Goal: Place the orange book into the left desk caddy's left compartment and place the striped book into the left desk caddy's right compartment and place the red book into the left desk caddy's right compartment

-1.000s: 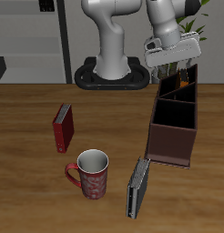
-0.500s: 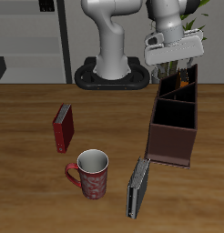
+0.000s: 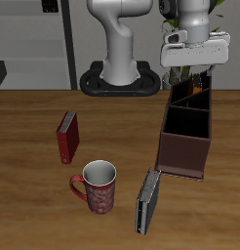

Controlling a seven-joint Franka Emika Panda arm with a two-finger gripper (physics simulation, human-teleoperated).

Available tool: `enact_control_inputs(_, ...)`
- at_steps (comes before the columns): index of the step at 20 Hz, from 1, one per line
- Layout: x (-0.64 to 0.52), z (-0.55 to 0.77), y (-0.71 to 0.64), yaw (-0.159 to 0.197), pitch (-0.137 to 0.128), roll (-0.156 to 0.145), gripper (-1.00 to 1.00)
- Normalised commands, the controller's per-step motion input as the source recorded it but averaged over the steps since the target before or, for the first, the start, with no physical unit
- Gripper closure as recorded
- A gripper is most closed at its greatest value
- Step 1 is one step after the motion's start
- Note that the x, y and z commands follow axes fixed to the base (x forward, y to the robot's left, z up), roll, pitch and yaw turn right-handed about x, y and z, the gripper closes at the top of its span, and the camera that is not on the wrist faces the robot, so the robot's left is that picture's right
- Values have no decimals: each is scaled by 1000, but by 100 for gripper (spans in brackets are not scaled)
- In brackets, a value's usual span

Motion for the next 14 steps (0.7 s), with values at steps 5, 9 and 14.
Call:
enact_control_inputs(5,387,258,-97,-11,28,-127,-100)
enact_control_inputs(9,495,297,-157,-47,45,-91,-100)
enact_control_inputs(14,443,252,-222,-40,41,-87,-100)
